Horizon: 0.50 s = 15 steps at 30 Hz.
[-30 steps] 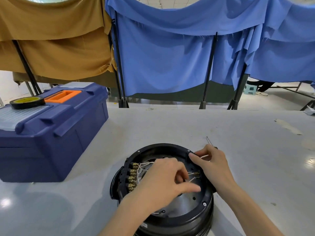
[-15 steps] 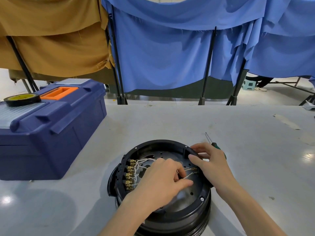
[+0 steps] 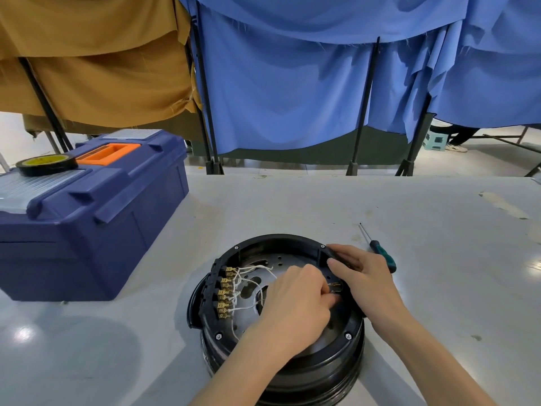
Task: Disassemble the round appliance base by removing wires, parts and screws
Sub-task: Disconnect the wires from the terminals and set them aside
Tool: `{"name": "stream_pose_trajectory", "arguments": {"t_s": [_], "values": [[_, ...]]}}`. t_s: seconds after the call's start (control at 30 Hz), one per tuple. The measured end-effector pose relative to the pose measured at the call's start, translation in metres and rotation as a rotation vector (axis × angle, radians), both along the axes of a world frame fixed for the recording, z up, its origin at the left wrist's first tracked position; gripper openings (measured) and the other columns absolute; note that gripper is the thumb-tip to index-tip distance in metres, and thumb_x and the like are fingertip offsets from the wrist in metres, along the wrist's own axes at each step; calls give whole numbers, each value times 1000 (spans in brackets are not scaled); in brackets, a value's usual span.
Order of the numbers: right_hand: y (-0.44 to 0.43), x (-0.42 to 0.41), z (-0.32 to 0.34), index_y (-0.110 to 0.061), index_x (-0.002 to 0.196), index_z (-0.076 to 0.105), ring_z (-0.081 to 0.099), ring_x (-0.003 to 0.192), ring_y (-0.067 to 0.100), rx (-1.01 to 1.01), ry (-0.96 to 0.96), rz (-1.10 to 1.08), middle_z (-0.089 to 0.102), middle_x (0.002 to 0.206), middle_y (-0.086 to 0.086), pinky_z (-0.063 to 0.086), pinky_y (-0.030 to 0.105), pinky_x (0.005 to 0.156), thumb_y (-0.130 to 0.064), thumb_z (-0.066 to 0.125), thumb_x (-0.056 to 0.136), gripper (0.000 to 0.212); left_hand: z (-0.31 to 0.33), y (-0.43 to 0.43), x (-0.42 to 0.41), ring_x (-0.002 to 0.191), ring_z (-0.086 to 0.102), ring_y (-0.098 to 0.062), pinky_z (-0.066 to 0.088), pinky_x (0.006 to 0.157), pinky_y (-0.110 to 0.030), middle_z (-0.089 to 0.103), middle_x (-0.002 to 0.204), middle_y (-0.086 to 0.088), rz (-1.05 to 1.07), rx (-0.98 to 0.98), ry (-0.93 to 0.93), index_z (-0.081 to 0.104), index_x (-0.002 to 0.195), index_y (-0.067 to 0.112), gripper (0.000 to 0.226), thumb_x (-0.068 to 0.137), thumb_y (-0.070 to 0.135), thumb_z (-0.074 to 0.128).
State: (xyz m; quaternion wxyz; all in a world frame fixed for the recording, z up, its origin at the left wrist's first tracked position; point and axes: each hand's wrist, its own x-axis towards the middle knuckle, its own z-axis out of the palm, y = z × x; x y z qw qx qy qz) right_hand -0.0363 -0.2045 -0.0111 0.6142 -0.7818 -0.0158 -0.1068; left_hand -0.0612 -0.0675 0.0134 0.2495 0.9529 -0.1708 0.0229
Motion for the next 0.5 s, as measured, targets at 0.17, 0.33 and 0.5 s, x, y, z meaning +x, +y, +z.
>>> {"name": "stream_pose_trajectory", "arguments": {"t_s": [0.17, 0.33, 0.5], "values": [[-1, 0, -1, -30, 101, 70, 68, 90, -3, 7, 16, -15, 74, 93, -17, 51, 14, 77, -5, 63, 89, 29, -1, -5, 1, 93, 58, -27, 36, 66, -33, 63, 96, -7, 35, 92, -32, 65, 97, 16, 18, 96, 27, 52], [-4, 2, -2, -33, 101, 71, 68, 89, -5, 0, 17, -15, 73, 90, -23, 51, 8, 72, -5, 64, 88, 31, 0, -6, -1, 100, 58, -26, 31, 68, -32, 61, 104, -5, 75, 138, -51, 61, 101, 18, 11, 94, 21, 53], [-5, 2, -4, -29, 106, 72, 68, 92, -3, 11, 37, -20, 74, 93, -20, 52, 16, 81, -6, 65, 88, 30, 3, -6, -3, 101, 56, -25, 29, 68, -31, 59, 107, -4, 94, 175, -53, 60, 107, 20, 18, 91, 19, 52]]}}
